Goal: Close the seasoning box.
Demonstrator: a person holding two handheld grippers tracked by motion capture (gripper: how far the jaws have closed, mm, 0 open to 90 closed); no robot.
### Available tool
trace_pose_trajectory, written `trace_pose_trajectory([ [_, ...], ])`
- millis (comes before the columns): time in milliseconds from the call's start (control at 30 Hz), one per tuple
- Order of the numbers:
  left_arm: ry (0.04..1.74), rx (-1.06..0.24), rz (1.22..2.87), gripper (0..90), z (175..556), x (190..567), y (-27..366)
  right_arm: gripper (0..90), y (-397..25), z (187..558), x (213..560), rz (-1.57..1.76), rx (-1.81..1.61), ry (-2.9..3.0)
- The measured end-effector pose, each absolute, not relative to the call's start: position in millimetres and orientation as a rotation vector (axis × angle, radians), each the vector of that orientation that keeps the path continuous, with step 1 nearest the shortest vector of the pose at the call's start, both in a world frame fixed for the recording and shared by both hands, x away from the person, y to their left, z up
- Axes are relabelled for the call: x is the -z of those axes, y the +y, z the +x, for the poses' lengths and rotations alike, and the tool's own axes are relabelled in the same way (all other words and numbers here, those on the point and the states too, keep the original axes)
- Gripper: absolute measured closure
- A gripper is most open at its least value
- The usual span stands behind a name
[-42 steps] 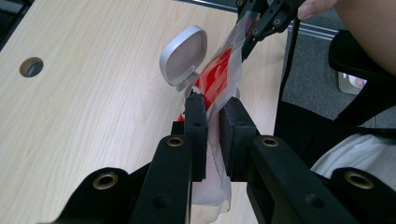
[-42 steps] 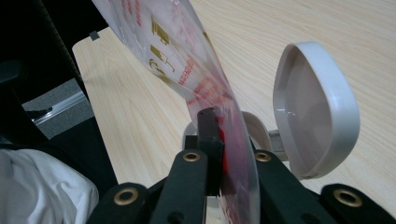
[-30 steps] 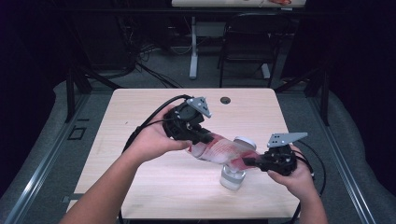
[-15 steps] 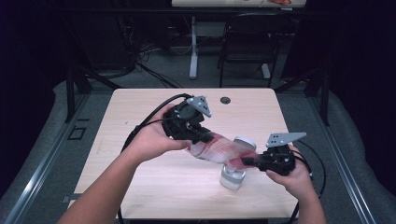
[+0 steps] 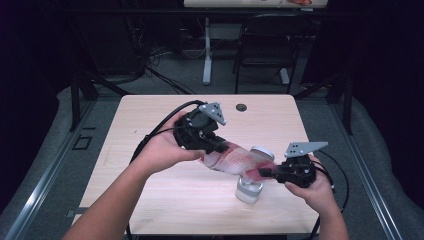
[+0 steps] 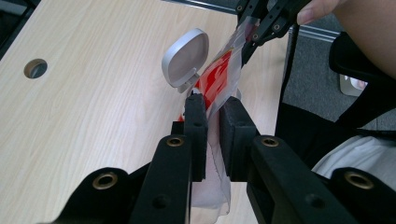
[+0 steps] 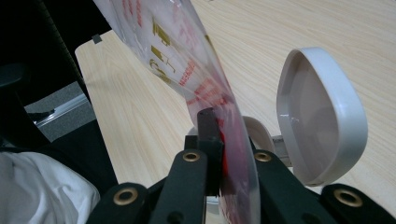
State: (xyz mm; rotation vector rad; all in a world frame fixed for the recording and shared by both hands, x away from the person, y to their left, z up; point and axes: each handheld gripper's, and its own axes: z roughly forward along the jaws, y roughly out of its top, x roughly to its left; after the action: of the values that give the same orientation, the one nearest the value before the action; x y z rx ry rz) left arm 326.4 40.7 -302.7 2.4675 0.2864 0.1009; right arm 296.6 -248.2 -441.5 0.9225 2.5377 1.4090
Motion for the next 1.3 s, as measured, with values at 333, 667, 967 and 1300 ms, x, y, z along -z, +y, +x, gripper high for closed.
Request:
trace_pose_trajectory([
  [333, 0.283, -0.098, 2.461, 82.3, 327.1, 303.6, 42.7, 89.3, -247.5, 296.4, 441.1, 0.917, -1.41, 2.541],
  [667, 0.297, -0.084, 2.459, 82.1, 329.4, 308.5, 41.4, 89.4, -252.1, 294.5, 438.3, 0.915, -1.387, 2.551],
  [967, 0.3, -0.089, 2.463, 82.0, 329.5, 310.2, 41.9, 89.3, -252.7, 294.8, 438.0, 0.926, -1.399, 2.521],
  [1300, 0.276, -0.107, 2.461, 82.2, 324.1, 301.4, 39.9, 89.4, -246.6, 295.7, 439.8, 0.901, -1.401, 2.561],
])
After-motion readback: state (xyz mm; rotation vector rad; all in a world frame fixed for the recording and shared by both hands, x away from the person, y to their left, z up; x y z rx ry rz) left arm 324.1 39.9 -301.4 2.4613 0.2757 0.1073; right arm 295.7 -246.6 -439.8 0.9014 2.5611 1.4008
